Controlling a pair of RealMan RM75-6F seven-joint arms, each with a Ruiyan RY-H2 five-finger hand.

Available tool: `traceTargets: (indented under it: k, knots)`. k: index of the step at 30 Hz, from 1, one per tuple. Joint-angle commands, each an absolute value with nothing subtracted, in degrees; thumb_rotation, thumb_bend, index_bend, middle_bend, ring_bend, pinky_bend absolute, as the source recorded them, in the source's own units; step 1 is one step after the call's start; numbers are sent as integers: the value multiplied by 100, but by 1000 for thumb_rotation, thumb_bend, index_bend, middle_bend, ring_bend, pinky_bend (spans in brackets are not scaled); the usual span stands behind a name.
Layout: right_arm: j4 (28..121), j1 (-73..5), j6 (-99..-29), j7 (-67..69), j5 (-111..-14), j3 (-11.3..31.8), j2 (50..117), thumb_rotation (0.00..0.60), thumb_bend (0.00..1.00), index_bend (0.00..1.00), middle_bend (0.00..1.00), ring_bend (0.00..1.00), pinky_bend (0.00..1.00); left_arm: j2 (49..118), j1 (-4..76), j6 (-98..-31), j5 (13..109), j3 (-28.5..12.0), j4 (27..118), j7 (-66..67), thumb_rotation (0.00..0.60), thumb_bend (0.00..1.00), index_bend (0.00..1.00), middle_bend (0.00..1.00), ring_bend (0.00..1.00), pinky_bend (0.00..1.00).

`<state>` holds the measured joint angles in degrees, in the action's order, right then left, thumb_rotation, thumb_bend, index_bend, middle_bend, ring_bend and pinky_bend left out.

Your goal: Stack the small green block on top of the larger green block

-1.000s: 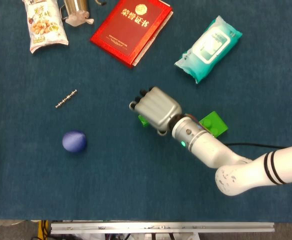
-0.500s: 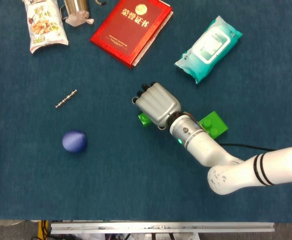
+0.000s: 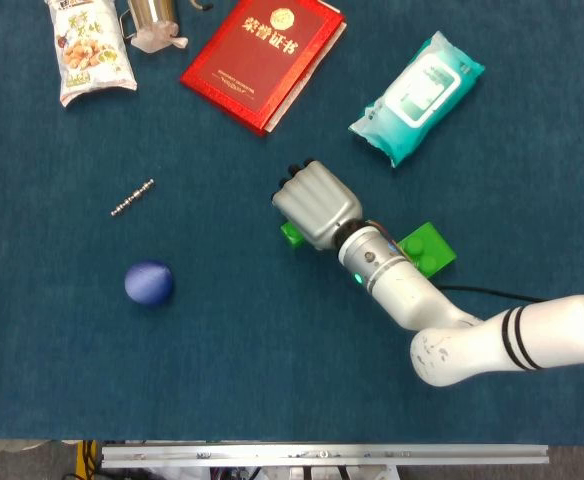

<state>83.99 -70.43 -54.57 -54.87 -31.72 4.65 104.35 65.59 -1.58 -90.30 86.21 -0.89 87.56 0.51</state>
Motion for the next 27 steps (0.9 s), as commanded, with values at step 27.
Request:
traceTargets:
  k: [27]
  knots:
    - [11393, -5642, -5464, -3790, -5958, -429, 7192, 600, 237, 579, 466, 293, 349, 6552, -37, -8903, 8814, -32, 9029, 289, 600, 218, 50, 124, 112, 115]
